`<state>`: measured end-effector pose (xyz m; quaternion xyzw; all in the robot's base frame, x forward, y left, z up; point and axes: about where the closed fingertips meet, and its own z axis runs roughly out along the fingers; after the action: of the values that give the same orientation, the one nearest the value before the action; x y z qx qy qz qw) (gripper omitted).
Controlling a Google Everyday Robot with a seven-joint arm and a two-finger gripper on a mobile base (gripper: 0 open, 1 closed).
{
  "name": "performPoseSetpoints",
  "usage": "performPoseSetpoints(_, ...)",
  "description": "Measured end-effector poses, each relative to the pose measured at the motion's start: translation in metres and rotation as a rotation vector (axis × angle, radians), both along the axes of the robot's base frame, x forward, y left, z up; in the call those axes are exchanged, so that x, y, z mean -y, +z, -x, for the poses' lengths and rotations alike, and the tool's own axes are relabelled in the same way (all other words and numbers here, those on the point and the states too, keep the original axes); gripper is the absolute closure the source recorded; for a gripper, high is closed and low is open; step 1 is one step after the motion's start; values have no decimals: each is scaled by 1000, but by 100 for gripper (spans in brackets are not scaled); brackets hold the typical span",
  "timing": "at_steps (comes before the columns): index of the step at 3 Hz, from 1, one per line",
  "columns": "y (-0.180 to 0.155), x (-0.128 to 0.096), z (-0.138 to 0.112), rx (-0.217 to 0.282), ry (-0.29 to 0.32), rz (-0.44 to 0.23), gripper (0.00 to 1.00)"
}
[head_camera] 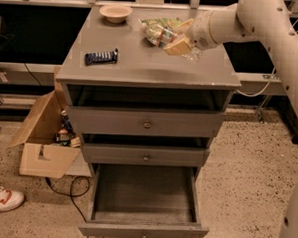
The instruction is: Pick water bottle from bottom drawer and place on counter
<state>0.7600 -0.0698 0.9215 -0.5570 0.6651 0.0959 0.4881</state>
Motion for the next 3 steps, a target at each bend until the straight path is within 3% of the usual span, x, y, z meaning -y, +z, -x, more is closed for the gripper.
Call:
performPoseSetpoints(1, -2, -1, -42, -49, -86, -33, 73)
performPoseSetpoints(3, -23, 5, -68, -138, -169, -21, 27)
